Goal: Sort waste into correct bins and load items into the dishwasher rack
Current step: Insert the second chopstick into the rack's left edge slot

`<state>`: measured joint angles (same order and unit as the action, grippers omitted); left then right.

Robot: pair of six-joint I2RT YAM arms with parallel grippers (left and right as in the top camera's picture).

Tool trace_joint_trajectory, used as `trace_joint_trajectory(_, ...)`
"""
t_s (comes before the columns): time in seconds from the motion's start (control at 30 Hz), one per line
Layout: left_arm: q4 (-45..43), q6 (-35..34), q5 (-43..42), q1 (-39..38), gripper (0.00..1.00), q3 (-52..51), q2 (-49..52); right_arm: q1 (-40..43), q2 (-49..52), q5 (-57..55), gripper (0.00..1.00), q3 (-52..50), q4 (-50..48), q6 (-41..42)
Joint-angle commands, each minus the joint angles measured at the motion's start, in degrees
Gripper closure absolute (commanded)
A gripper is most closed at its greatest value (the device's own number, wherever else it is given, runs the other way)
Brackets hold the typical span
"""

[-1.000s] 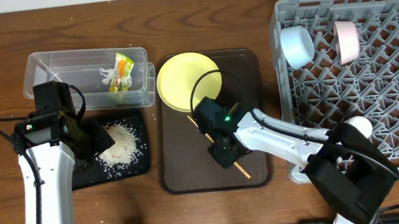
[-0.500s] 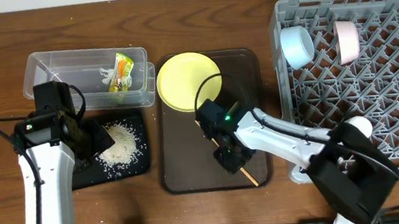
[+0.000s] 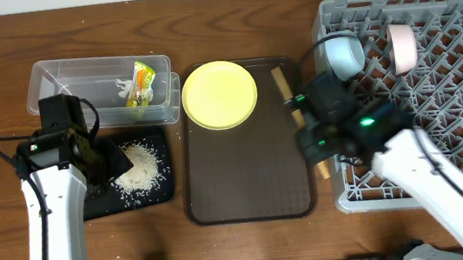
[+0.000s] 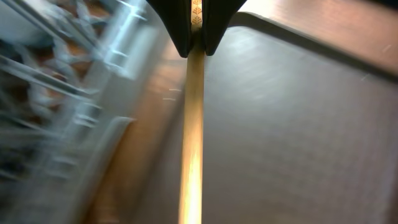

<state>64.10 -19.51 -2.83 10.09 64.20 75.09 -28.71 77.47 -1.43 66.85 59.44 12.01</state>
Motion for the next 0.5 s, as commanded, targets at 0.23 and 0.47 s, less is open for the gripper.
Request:
trace_joint_trajectory(0.23,0.1,-0.5,0.3,0.2,0.38,-0.2,-0.7,15.4,0.6,-3.0,0.99,0.3,7.2,1.6)
trace_joint_trajectory(0.47,0.1,-0.5,0.3,0.2,0.38,-0.2,-0.7,16.0,3.9,-2.9,0.98,-1.4,7.2,1.6)
